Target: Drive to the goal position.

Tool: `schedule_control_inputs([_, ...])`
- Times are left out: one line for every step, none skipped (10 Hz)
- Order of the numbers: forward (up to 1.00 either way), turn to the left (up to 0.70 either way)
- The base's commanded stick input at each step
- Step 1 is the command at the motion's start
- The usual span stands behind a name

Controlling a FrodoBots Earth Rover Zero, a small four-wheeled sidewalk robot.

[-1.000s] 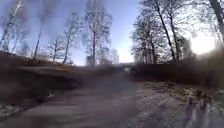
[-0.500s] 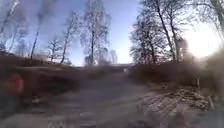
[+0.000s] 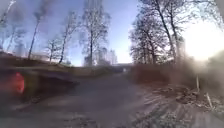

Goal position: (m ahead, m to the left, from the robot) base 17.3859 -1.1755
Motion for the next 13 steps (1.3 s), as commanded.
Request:
schedule_control_inputs([1.0,0.0])
schedule_control_inputs([1.0,0.0])
schedule_control_inputs([1.0,0.0])
schedule_control_inputs([1.0,0.0])
schedule_control_inputs([1.0,0.0])
schedule_control_inputs([1.0,0.0])
schedule_control_inputs([1.0,0.0])
schedule_control_inputs([1.0,0.0])
schedule_control_inputs([1.0,0.0])
schedule_control_inputs([1.0,0.0])
schedule_control_inputs([1.0,0.0])
schedule_control_inputs([1.0,0.0])
schedule_control_inputs([1.0,0.0])
